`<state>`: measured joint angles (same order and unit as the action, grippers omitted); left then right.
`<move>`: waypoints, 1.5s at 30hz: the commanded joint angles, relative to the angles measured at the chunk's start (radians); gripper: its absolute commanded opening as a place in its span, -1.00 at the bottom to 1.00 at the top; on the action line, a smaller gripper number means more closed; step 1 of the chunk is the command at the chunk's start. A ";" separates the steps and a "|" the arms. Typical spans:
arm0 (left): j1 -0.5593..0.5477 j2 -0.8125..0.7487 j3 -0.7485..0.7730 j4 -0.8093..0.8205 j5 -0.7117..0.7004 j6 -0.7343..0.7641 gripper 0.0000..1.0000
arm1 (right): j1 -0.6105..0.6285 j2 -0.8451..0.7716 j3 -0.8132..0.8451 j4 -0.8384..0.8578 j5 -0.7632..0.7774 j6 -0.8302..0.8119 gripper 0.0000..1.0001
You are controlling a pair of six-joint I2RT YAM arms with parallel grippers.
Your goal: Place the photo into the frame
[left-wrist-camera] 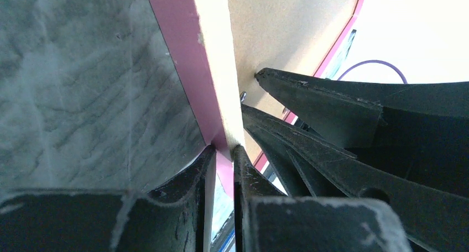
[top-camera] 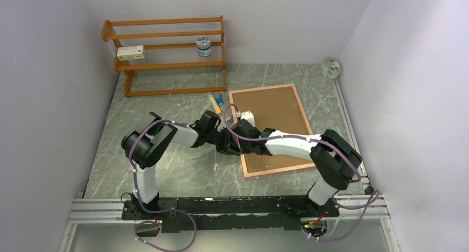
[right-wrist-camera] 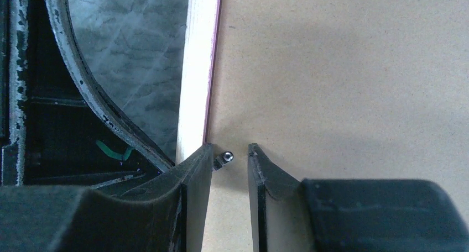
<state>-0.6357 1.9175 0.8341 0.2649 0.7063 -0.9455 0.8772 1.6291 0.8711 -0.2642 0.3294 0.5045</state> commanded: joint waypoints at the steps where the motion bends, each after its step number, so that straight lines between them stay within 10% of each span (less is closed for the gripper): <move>1: -0.018 0.084 -0.070 -0.183 -0.289 0.086 -0.83 | 0.018 0.036 -0.044 -0.038 -0.009 -0.019 -0.34; 21: -0.018 0.072 -0.063 -0.196 -0.310 0.088 -0.64 | 0.018 -0.164 -0.186 0.088 0.022 -0.017 -0.22; 34: -0.018 0.055 -0.010 -0.202 -0.342 0.062 -0.15 | 0.014 -0.161 -0.169 0.072 0.067 0.043 -0.33; 45: -0.007 0.058 0.062 -0.309 -0.423 0.078 -0.52 | 0.022 -0.071 -0.149 0.133 -0.019 -0.042 -0.29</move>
<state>-0.6563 1.8908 0.9012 0.1188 0.5865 -0.9512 0.8936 1.5112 0.7151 -0.1486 0.3695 0.4965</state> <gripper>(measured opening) 0.280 0.349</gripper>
